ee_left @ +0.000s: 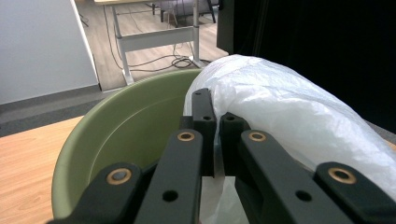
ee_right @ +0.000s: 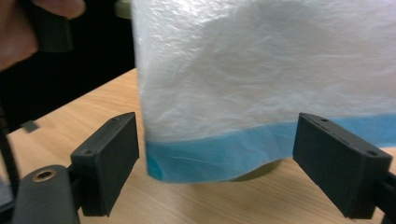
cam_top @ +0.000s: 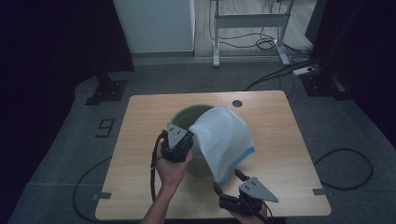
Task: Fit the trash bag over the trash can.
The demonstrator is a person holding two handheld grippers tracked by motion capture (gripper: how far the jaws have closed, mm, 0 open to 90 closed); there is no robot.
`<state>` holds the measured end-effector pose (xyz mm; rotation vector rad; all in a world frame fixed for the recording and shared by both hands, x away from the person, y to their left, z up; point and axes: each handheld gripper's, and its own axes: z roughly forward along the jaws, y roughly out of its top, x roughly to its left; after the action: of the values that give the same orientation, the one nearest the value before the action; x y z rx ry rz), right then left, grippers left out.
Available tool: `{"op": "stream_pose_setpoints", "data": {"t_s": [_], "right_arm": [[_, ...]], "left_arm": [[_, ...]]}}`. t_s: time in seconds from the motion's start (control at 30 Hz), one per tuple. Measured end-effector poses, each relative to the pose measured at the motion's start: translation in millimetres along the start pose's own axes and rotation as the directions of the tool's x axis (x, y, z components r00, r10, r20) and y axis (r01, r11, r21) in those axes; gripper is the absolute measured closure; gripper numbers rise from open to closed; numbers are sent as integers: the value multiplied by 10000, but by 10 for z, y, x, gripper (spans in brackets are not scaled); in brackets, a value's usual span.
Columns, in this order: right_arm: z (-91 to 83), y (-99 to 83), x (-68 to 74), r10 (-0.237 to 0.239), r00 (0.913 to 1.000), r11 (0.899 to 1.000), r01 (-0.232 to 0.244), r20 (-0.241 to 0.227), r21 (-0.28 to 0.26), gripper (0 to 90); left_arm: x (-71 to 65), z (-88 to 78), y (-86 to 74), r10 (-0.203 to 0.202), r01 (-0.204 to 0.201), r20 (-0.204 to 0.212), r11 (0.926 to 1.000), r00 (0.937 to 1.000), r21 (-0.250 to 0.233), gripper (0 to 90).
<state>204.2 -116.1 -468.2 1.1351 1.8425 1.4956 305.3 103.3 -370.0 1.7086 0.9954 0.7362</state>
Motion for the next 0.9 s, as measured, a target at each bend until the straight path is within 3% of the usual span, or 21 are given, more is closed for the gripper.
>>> {"op": "stream_pose_setpoints", "data": {"t_s": [0.2,0.43,0.57,0.73,0.83,0.9], "right_arm": [[-15,-17,83,-113,9985,9995,129,532,-302,125],[38,-47,231,-351,9971,9984,380,669,-421,125],[138,-64,259,-845,9869,9956,892,1377,-288,147],[201,-73,185,-951,9623,9943,1040,2547,-218,345],[181,-30,100,-1036,9499,9929,1160,2948,-250,470],[159,9,3,-993,9452,9929,1147,3111,-316,625]], "left_arm": [[-4,0,3,-10,10,-3,10000,10000,-4,891],[-18,2,11,-9,9,30,10000,10000,-16,890],[-17,0,18,-14,14,45,10000,10000,-12,891],[-3,-21,19,7,-6,46,10000,10000,-66,891],[4,-38,8,-24,24,64,9999,10000,-117,890],[3,-52,-2,-14,15,88,9999,10000,-145,890]]}}
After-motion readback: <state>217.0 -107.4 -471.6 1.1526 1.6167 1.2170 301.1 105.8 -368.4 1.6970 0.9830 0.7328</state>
